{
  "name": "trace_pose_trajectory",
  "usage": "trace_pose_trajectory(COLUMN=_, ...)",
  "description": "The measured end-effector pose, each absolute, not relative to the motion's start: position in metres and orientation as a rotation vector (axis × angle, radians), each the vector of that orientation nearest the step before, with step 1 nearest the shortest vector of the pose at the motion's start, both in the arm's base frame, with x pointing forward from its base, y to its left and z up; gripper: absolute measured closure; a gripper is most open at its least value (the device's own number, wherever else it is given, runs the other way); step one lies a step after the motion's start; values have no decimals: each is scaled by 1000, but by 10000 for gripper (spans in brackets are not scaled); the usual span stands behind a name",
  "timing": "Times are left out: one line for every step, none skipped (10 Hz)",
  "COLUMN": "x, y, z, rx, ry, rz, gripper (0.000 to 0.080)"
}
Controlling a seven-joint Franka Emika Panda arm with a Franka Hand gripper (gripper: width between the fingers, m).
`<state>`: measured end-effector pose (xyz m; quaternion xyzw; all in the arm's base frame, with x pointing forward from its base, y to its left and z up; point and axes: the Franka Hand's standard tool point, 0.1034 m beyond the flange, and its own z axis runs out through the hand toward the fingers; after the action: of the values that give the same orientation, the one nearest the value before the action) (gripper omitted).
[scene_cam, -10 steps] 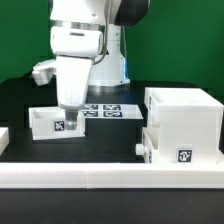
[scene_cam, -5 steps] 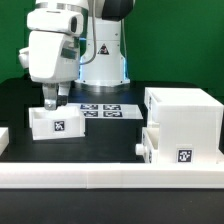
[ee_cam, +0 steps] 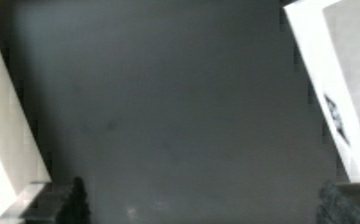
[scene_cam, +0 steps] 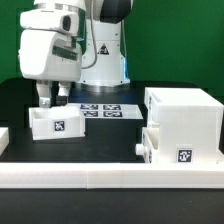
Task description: Assemble drawer
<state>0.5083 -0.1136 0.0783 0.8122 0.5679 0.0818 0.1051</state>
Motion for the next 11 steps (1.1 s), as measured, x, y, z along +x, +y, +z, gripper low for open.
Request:
trace_pose_trajectory(x=497, y=-107, z=74, rx=2492, ry=1534, rz=274, gripper=150)
trace_pose_trajectory(x=492, y=-100, z=70, rx=2586, ry=1407, rz=277, gripper=150)
trace_pose_trajectory(x=491, y=-104, z=69, rx=2564, ry=1413, rz=293, gripper=150)
trace_pose_trajectory(x=490, y=-105, z=69, rx=2567, ry=1409, rz=291, gripper=150)
trace_pose_trajectory(x=490, y=-104, z=69, rx=2566, ry=1411, rz=292, gripper=150)
trace_pose_trajectory(x=490, y=-105, z=69, rx=2567, ry=1410, rz=292, gripper=150)
trace_pose_trajectory(x=489, y=-107, z=69, rx=2602, ry=1351, rz=297, gripper=150)
trace_pose_trajectory(x=483, y=-113, z=72, rx=2715, ry=1139, rz=316, gripper=150)
trace_pose_trajectory(x=480, y=-108, z=75, rx=2789, ry=1000, rz=319, gripper=150)
trace_pose_trajectory(x=473, y=-99, z=74, rx=2904, ry=849, rz=223, gripper=150)
trace_pose_trajectory(x=473, y=-94, z=76, rx=2946, ry=799, rz=159, gripper=150)
